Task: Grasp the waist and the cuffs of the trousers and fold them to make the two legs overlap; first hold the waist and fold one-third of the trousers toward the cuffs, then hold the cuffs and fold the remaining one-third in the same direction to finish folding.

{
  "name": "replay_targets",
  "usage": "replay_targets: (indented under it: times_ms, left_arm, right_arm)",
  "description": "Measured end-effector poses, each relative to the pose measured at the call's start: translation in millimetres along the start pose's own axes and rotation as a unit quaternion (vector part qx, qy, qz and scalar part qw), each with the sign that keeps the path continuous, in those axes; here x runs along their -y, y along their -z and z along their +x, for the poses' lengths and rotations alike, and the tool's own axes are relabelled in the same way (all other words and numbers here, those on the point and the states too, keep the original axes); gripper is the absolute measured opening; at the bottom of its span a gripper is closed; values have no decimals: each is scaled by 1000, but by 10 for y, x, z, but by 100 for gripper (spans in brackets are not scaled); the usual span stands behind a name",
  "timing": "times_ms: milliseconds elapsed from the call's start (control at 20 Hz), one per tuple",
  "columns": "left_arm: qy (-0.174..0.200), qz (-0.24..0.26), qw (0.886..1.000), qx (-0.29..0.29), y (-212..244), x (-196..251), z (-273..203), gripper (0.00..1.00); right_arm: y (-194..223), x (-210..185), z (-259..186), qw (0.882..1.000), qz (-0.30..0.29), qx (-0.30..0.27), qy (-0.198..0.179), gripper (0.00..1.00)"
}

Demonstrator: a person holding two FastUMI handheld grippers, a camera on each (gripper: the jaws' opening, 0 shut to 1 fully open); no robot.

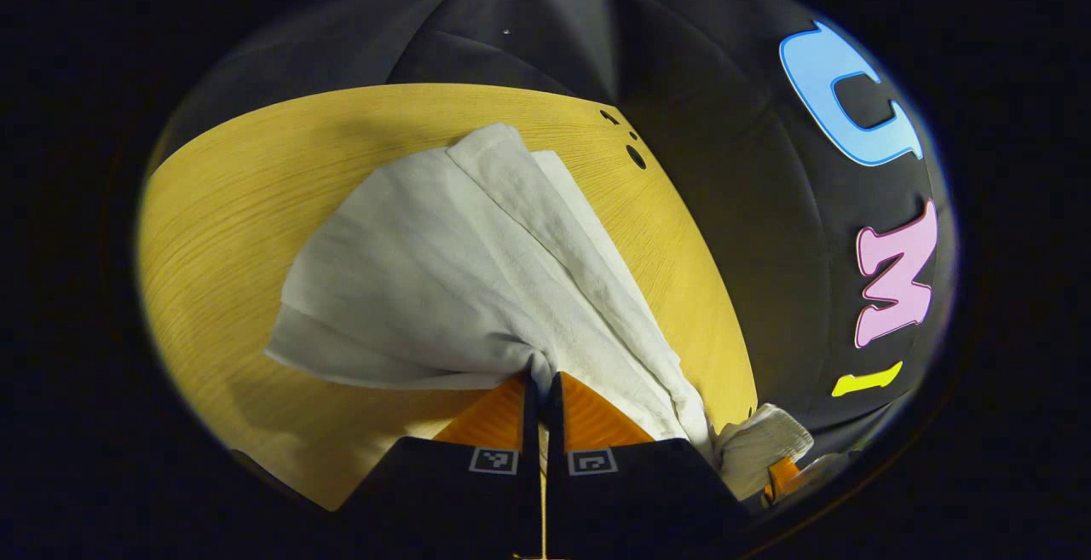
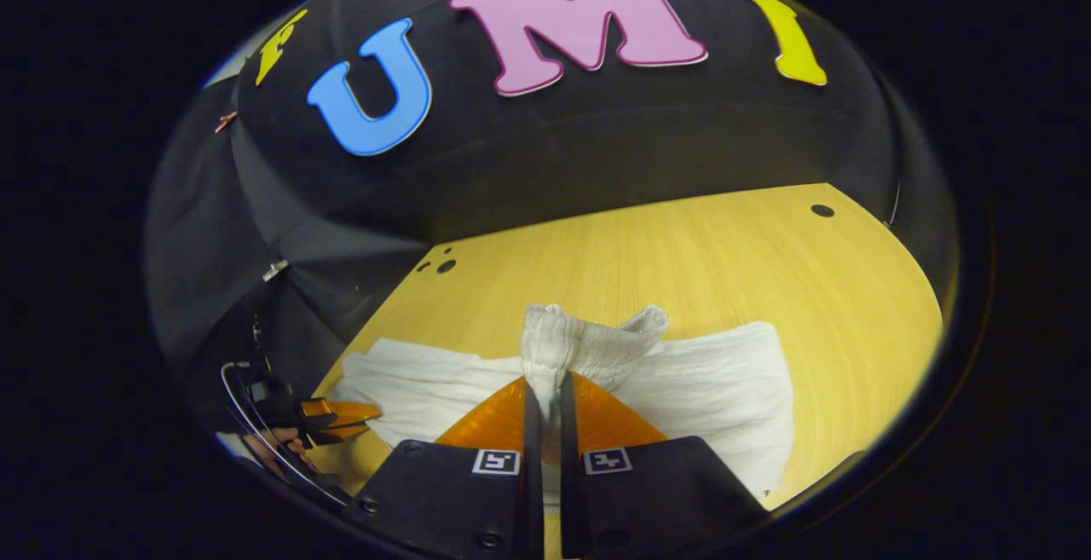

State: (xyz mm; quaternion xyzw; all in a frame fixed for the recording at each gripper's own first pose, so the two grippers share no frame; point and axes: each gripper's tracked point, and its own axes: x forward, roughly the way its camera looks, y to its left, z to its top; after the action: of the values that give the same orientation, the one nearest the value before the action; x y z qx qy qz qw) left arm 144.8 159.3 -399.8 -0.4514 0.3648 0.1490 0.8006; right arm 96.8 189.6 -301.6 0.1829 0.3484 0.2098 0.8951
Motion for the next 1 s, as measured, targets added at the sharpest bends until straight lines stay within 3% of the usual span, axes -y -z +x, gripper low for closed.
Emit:
replay_targets:
  times_ms: [300,350,450,500,550,600,650,1000]
  left_arm:
    - [1,0,1000,-1,-8,1,9,7]
    - [2,-1,1000,-1,-20,2,6,7]
    - [3,-4,1000,0,-26,3,5,7]
    - [3,-7,1000,0,-21,-1,5,7]
    - [4,-12,1000,-1,-33,2,-2,7]
    - [6,-17,1000,-1,-28,4,-4,7]
    - [10,-18,1000,2,-47,16,-25,7]
    - [110,4,991,73,-297,645,-304,7]
  right_arm:
    - [499,-259,165,996,18,-81,-40,21]
    - [567,-327,137,994,28,-95,-51,35]
    - [718,-472,140,989,50,-118,-74,48]
    - [759,-527,74,986,64,-127,-88,48]
    - [774,-540,44,985,74,-130,-92,58]
    - [775,-504,-9,984,82,-130,-92,40]
    - [766,-465,-69,984,88,-127,-91,49]
    - [458,315,-740,988,120,-86,-46,49]
